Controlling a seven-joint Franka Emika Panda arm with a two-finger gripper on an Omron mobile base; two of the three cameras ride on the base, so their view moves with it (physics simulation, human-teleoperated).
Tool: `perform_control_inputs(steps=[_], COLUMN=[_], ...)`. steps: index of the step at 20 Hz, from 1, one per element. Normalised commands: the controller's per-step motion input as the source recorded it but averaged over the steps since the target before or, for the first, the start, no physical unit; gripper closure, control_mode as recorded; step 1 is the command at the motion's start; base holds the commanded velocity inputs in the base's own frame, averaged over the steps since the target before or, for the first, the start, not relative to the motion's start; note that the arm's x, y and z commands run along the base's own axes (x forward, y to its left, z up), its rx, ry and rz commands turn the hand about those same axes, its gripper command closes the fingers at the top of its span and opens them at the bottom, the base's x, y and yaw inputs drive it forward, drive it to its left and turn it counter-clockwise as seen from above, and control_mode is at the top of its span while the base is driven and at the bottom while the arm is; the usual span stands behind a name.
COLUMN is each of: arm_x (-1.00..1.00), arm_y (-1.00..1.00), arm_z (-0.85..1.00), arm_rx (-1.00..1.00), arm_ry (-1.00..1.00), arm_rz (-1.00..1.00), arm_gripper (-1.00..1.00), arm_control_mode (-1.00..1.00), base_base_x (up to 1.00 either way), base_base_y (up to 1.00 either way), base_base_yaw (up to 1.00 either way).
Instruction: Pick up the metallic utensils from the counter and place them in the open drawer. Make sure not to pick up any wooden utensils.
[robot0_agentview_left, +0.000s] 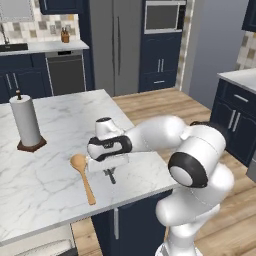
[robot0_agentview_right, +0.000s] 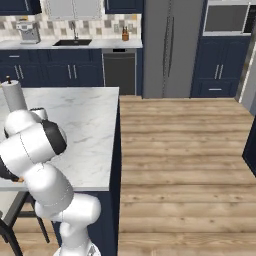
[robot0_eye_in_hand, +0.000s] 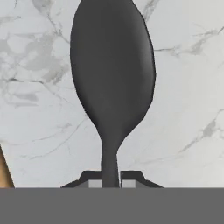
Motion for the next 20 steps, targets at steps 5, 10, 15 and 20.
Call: perform_control_inputs(steps=[5, 10, 15, 20], arm_x=[-0.32, -0.72, -1.0, -0.71], arm_y=[-0.26, -0.34, -0.52, -0.82], arm_z=[1.0, 1.0, 0.88, 0.64], arm_rx=[0.0, 0.0, 0.0, 0.0], arm_ry=[-0.05, -0.08, -0.1, -0.06], arm_rz=[0.02, 0.03, 0.03, 0.0], arm_gripper=[1.0, 1.0, 1.0, 1.0], arm_control_mode=[-1.0, -1.0, -1.0, -1.0], base_base_x=[0.0, 0.0, 0.0, 0.0], base_base_y=[0.0, 0.0, 0.0, 0.0], base_base_yaw=[0.0, 0.0, 0.0, 0.0])
